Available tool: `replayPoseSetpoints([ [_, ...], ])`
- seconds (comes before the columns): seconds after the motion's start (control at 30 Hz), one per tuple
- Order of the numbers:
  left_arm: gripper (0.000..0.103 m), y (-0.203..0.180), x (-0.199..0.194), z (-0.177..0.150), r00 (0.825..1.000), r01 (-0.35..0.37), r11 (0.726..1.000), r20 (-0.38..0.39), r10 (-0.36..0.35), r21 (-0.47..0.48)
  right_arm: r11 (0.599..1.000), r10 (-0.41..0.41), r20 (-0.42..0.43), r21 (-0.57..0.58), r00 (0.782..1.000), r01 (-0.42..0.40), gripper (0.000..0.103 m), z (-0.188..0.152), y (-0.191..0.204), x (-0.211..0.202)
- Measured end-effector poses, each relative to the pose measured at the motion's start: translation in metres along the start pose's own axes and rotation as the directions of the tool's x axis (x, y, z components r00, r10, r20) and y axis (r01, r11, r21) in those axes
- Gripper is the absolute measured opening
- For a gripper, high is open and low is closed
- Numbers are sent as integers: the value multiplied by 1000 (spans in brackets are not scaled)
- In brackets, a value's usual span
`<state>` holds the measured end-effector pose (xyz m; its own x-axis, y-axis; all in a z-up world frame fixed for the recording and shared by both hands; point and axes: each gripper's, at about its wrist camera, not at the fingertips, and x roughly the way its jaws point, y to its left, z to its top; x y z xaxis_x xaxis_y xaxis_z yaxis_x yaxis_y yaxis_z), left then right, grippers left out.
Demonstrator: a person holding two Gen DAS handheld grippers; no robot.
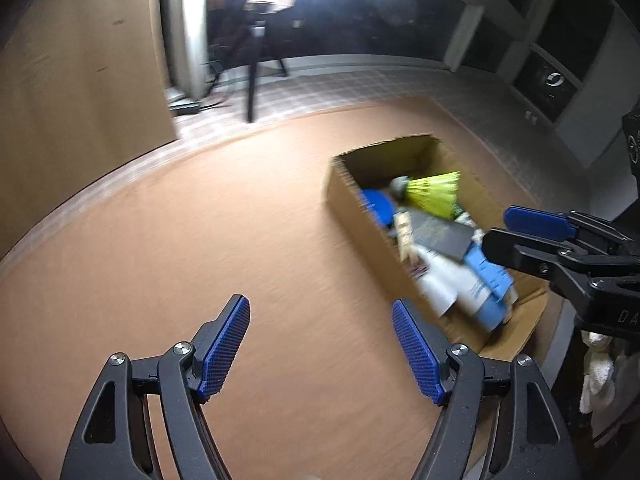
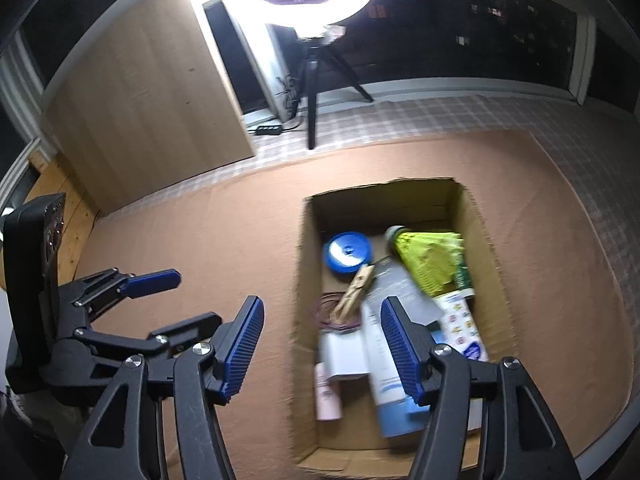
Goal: Organize objects
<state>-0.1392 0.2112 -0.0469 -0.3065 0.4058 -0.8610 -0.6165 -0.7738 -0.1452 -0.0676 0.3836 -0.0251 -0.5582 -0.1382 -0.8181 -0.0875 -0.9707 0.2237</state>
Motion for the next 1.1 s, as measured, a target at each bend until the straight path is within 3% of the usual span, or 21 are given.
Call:
replayPoseSetpoints([
  [0.37,77,70,-59,-65,995,-100,983,8,103,-152,995,61,-36,-83,998,-63,60,-34,76,8],
  [0.67,78,110,-98,-122,984,-170,954,7,177,-249,983,74,-58,-163,996,-82,61,-54,132,9],
  [0.97,78,131,-124,-166,972,-207,905,24,232,-372,974,70,-43,-212,997,-77,63,-81,169,3],
  [1.1,84,130,-129,-180,971,-208,895,27,238,-394,976,80,-44,-201,996,-87,63,-90,177,4],
])
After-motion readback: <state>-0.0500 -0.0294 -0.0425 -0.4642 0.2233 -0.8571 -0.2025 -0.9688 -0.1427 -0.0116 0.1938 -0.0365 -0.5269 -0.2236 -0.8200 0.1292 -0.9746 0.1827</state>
